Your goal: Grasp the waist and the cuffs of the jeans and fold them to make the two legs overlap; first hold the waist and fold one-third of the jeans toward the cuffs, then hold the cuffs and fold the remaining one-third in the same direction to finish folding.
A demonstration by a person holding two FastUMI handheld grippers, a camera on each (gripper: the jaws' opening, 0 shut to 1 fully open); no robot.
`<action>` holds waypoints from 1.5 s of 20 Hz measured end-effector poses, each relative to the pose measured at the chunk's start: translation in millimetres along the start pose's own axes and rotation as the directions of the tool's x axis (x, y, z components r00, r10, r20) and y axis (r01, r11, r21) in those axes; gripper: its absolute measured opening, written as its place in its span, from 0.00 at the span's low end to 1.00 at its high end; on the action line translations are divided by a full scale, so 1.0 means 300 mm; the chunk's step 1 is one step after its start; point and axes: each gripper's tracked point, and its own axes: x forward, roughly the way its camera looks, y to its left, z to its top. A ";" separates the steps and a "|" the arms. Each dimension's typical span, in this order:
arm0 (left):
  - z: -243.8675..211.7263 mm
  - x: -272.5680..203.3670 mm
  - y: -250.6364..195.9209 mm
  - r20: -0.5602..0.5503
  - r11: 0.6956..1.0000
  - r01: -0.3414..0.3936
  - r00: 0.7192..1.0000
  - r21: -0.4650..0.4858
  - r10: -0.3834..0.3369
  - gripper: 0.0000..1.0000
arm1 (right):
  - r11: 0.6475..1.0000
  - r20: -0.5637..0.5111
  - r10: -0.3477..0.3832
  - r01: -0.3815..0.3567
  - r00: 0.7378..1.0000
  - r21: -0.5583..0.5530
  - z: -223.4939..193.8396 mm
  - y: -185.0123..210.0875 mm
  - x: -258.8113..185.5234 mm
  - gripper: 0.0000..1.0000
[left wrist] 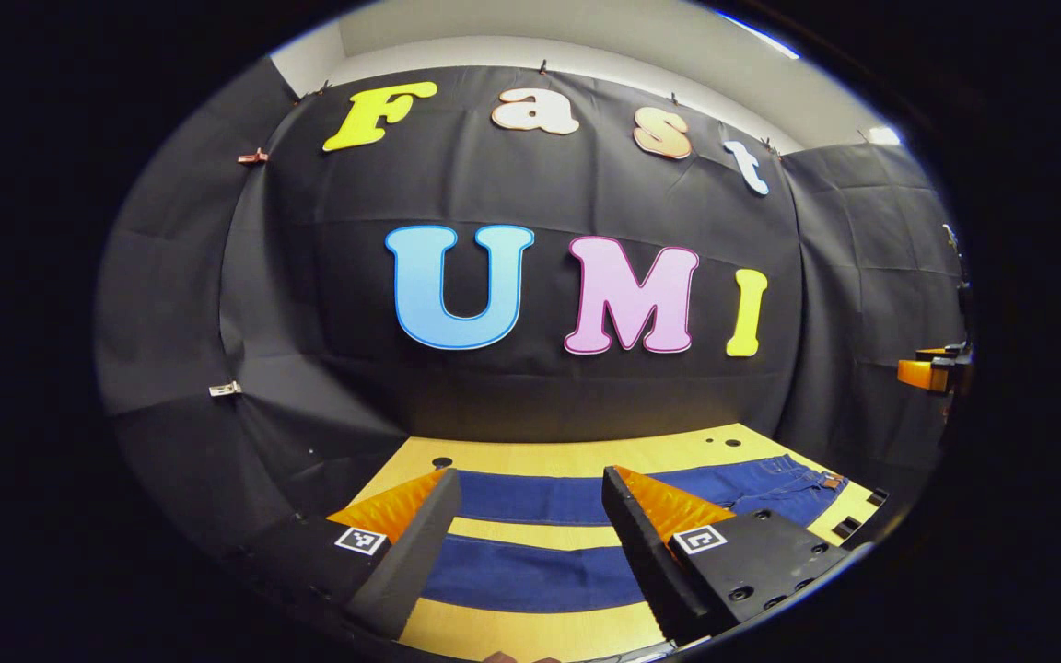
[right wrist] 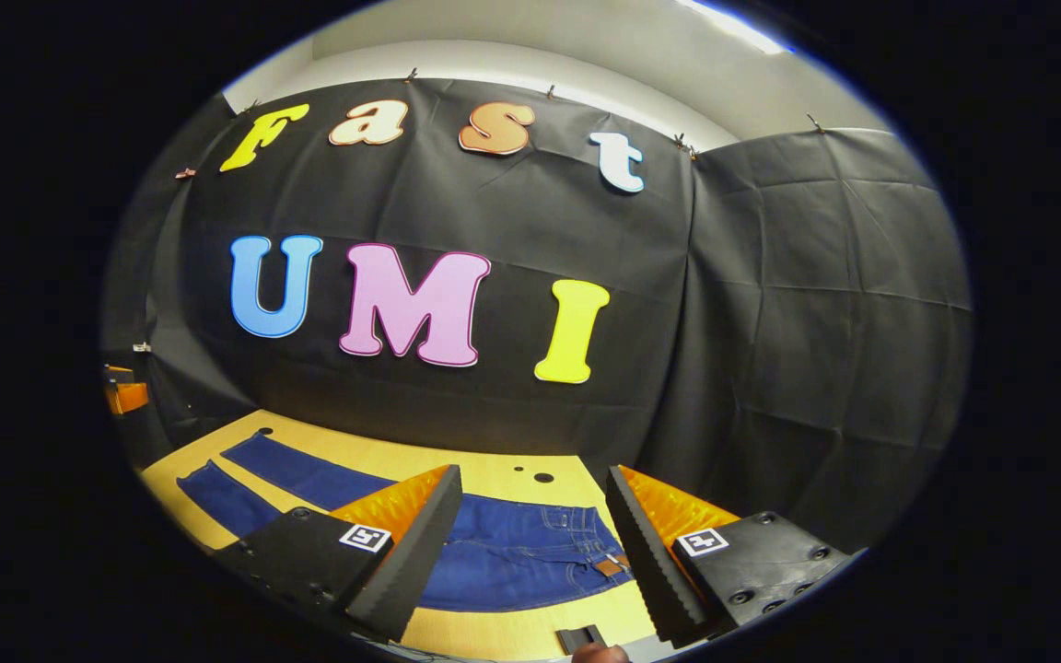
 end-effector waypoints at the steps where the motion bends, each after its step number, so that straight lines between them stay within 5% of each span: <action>1: 0.006 0.004 0.003 0.001 1.000 0.000 1.000 -0.002 0.000 0.97 | 1.000 -0.002 -0.005 0.005 1.000 -0.002 -0.002 -0.008 0.001 0.94; 9: 0.002 0.007 0.043 0.009 0.998 0.004 1.000 0.068 -0.005 0.97 | 1.000 -0.018 0.002 -0.003 1.000 -0.031 -0.036 -0.005 0.012 0.96; 12: -0.082 0.034 0.115 -0.042 0.989 0.011 0.999 0.149 -0.005 0.98 | 0.991 -0.038 0.018 -0.023 0.999 -0.133 -0.078 -0.004 0.037 0.96; 14: -0.169 0.058 0.145 -0.098 0.970 0.083 0.993 0.227 -0.062 0.98 | 0.970 -0.070 0.026 -0.042 0.997 -0.240 -0.127 -0.011 0.059 0.94; 17: -0.349 0.125 0.220 -0.227 0.940 0.175 0.968 0.295 -0.109 0.98 | 0.934 -0.134 0.022 -0.068 0.991 -0.351 -0.228 -0.039 0.093 0.97; 20: -0.553 0.189 0.312 -0.403 0.903 0.246 0.911 0.351 -0.091 0.98 | 0.898 -0.205 0.045 -0.129 0.978 -0.421 -0.359 -0.051 0.120 0.96; 22: -0.648 0.234 0.361 -0.475 0.841 0.328 0.874 0.431 -0.098 0.99 | 0.844 -0.234 0.059 -0.174 0.970 -0.507 -0.461 -0.072 0.154 0.96; 24: -0.714 0.270 0.409 -0.539 0.743 0.421 0.837 0.520 -0.097 0.99 | 0.787 -0.283 0.087 -0.241 0.955 -0.569 -0.558 -0.071 0.190 0.97; 26: -0.793 0.281 0.421 -0.615 0.621 0.538 0.780 0.569 -0.112 0.98 | 0.718 -0.340 0.135 -0.329 0.931 -0.613 -0.664 -0.046 0.223 0.97; 30: -0.945 0.243 0.430 -0.763 0.376 0.743 0.633 0.553 -0.130 0.98 | 0.515 -0.449 0.224 -0.496 0.865 -0.699 -0.816 -0.003 0.293 0.97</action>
